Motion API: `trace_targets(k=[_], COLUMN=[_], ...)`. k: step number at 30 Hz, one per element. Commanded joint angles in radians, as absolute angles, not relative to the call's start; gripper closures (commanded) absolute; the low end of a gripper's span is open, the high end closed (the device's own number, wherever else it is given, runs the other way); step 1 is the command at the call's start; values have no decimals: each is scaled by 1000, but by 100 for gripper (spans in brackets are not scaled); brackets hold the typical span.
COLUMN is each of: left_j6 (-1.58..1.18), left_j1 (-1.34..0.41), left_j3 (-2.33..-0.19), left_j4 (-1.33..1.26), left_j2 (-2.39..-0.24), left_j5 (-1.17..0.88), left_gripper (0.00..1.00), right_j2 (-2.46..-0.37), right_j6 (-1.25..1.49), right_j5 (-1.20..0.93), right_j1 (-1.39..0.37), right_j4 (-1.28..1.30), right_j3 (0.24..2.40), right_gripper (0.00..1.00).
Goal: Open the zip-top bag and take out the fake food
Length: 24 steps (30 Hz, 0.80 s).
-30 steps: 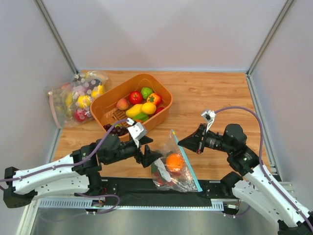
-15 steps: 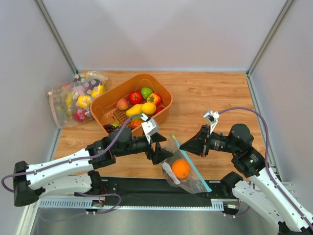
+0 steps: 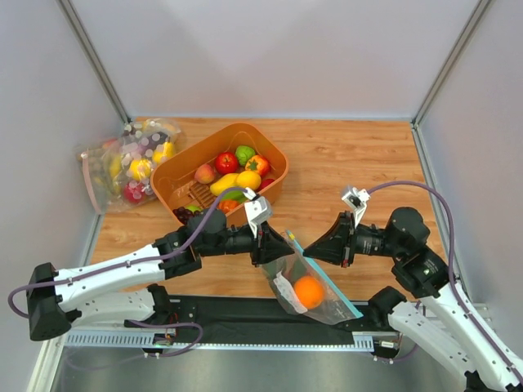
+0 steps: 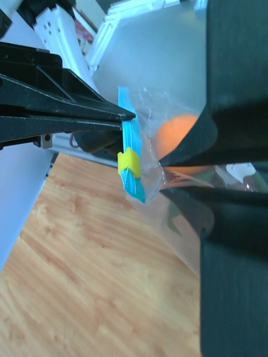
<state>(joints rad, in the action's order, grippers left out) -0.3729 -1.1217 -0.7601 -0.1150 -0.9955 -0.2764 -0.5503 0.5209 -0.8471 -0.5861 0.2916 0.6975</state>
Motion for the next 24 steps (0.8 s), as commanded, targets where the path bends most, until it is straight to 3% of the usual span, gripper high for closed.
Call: trace_targets(k=[1,6,10,15,18,24], left_j6=[-399,-420,-422,-416,-413,-410], left_j1=[-1118,-1118,-1118,-1118,-1118,-1118], left_j3=[-755,-706,-683,-676,-680,-683], left_j4=[-189,-176,-143,-92,-74,-69], left_j2=[-986,-915,-847,-787,-781,-798], left_j5=[-351,-351,-336,-330,-344,-365], left_gripper=[81,100,100,100,100,100], right_j2=[-535,-541,-555,-577,-595,-673], right_j6=[488,453,428,402,380,382], right_j5=[-838,-799,-733,-617,-603,-542], right_j1=[-591,-591,-591,-591,-595,-667], right_j4=[334,385,437,531,555,548], right_j3=[749,761,785,879,939,985], right_gripper=[100,100,97,63,52,44])
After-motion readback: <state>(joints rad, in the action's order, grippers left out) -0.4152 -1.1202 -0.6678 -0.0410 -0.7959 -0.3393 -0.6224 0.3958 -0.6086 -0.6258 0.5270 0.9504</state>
